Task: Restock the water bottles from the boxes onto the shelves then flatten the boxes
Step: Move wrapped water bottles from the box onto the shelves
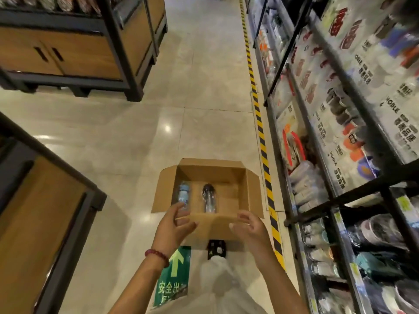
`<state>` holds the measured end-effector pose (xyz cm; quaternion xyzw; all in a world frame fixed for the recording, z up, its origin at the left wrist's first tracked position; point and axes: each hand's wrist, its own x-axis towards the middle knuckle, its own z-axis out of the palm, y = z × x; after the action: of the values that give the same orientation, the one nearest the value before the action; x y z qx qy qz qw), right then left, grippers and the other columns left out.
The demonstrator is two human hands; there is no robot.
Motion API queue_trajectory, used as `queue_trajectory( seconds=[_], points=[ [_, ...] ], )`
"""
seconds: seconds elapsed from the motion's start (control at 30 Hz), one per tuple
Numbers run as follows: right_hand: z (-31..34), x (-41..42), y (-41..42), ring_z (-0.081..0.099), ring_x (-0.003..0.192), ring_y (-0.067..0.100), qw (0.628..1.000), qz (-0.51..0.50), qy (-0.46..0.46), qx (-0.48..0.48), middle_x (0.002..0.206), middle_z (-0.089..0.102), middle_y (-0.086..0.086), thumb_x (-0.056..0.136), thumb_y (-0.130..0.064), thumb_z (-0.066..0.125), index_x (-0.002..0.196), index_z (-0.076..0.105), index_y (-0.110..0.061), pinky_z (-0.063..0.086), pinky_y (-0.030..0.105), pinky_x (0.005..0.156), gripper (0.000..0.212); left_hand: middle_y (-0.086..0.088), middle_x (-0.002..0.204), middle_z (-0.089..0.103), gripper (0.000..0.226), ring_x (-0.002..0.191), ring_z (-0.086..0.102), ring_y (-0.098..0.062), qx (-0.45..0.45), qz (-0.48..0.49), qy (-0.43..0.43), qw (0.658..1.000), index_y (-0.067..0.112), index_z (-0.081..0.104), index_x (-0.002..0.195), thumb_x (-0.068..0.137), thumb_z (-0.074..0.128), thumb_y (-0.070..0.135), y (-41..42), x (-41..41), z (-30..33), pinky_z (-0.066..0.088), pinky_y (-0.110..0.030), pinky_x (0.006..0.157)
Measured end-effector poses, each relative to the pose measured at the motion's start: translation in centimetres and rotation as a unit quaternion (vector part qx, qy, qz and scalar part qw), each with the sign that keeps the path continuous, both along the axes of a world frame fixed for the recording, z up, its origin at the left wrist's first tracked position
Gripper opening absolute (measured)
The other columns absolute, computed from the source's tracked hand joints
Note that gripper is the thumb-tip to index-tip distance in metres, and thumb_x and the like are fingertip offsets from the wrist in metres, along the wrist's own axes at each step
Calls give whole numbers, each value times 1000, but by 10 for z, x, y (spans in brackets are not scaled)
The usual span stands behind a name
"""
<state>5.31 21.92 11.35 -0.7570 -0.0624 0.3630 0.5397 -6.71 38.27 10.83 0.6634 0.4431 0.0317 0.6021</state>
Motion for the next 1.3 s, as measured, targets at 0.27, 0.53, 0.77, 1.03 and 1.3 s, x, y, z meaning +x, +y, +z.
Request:
queue_trajectory(
  seconds=[0.27,0.53,0.77,1.03,1.3],
  points=[
    [-42,134,104,51,91,-3,994,73,26,-82,100,55,-18,87,-18,65,110,52,-30,43,17,67,29,-1,107,59,50,98,60,-19,-24,24,79,996,23,47,117,77,75,15,90,106,-25,51,-31,89],
    [-166,215,185,54,95,3,971,155,58,-174,100,53,-16,87,-17,64,113,53,-26,43,20,72,30,11,87,55,43,83,56,-13,-83,30,165,982,18,44,112,80,71,7,169,168,-148,46,-24,80],
    [-357,247,218,52,86,1,951,173,84,-241,97,55,-13,84,-15,66,91,50,-34,42,18,65,25,6,93,53,46,88,53,-14,-93,-23,227,969,20,44,115,80,71,9,226,205,-346,45,-23,73],
    [-571,244,232,54,97,17,924,198,75,-317,111,55,3,82,-18,70,126,47,-10,46,28,75,51,0,124,53,69,109,53,-19,-103,-7,308,946,18,33,140,82,70,20,237,214,-566,43,-30,88],
    [-685,228,231,43,119,34,896,172,63,-405,125,43,12,64,-44,82,137,28,-21,46,45,94,93,-7,148,26,99,134,31,-28,-94,46,349,931,27,5,148,76,73,21,216,203,-672,30,-49,111]
  ],
)
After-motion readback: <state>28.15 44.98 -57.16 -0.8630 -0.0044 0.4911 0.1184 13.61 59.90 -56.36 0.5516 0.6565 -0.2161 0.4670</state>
